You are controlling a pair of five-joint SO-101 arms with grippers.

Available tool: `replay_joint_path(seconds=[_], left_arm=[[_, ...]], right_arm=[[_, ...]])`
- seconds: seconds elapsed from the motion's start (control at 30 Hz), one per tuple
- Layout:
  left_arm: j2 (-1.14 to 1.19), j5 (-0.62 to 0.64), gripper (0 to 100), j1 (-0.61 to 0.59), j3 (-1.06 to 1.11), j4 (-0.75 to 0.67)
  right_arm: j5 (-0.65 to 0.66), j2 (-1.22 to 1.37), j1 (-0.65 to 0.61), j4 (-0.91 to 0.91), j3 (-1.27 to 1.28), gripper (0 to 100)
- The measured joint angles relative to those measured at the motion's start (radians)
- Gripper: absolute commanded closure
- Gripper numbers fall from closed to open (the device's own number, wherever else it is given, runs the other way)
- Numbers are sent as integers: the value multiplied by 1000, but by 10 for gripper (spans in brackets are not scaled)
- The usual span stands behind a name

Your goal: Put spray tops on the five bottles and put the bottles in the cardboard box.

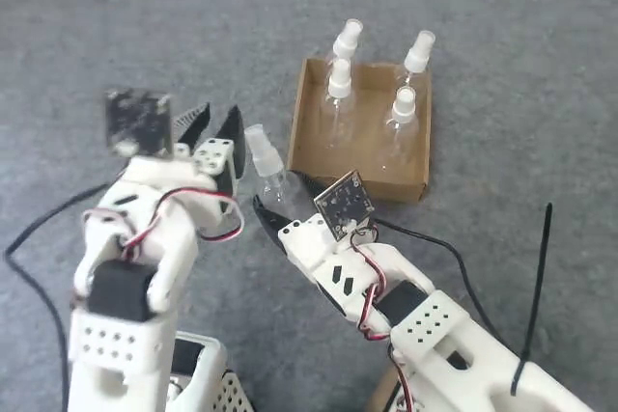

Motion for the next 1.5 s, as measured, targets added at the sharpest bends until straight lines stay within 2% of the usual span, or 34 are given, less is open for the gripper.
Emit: replay_joint_path(seconds=[0.27, 0.37, 0.57, 0.73, 1.0, 1.3, 1.5], left_arm=[[54, -14, 907, 9, 0, 40], [54, -58, 907, 44, 0, 89], [54, -71, 907, 103, -2, 158], [52, -71, 907, 104, -6, 161], [5, -75, 907, 51, -163, 161], [84, -75, 905, 60, -164, 138], [91, -75, 906, 127, -164, 130]], right_arm=[[0, 0, 0, 0, 0, 993], [0, 0, 2, 0, 0, 993], [-3, 0, 6, 0, 0, 993], [-3, 0, 6, 0, 0, 993], [-3, 0, 0, 0, 0, 993], [-3, 0, 0, 0, 0, 993], [-3, 0, 0, 0, 0, 993]])
